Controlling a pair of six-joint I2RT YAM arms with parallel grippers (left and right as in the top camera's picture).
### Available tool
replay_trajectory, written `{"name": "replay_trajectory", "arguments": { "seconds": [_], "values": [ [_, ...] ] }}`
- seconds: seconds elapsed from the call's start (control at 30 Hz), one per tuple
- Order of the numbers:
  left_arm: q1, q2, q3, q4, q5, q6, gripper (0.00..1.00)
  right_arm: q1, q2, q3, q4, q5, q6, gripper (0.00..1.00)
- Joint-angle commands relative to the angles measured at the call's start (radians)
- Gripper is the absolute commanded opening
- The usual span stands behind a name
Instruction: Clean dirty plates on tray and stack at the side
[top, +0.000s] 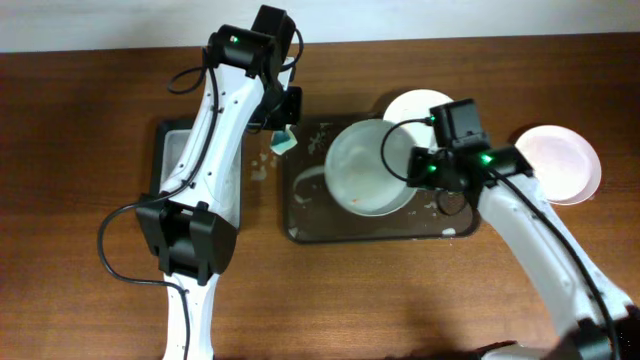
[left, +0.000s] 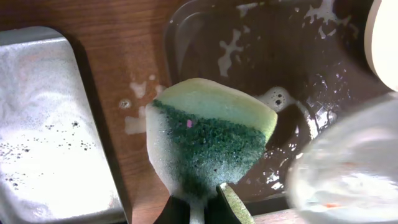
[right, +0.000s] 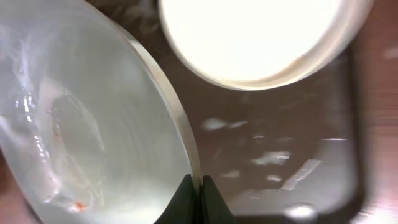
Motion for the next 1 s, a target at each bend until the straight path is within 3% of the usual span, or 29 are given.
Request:
{"name": "replay_trajectory", "arguments": {
  "seconds": [0.0, 0.13, 0.33, 0.53, 0.63, 0.8, 0.97],
  "values": [
    [-0.008, -0.001, 0.021, 0.013, 0.022, 0.019, 0.01, -0.001, -0.080, 0.020, -0.040, 0.297, -0.032, 0.04],
    [-0.013, -0.001, 0.019, 0.043, 0.034, -0.006, 0.01, 0.000, -0.103, 0.020, -0.062, 0.399, -0.111, 0.04],
    [-0.017, -0.001, 0.019, 0.052, 0.034, -0.015, 0.01, 0.013, -0.103, 0.020, -0.080, 0.512, -0.110, 0.04],
    [-0.039, -0.001, 0.019, 0.060, 0.034, -0.015, 0.01, 0.144, -0.102, 0.020, -0.066, 0.724, -0.101, 0.04],
    [-0.053, -0.001, 0.018, 0.068, 0.034, -0.015, 0.01, 0.188, -0.100, 0.020, -0.038, 0.708, -0.031, 0.04],
    [-0.041, -0.001, 0.018, 0.071, 0.031, -0.015, 0.01, 0.201, -0.064, 0.008, 0.026, 0.398, 0.148, 0.04],
    [-0.023, -0.001, 0.018, 0.068, 0.038, -0.015, 0.01, 0.202, 0.061, -0.014, 0.107, 0.288, 0.390, 0.04]
  ]
}}
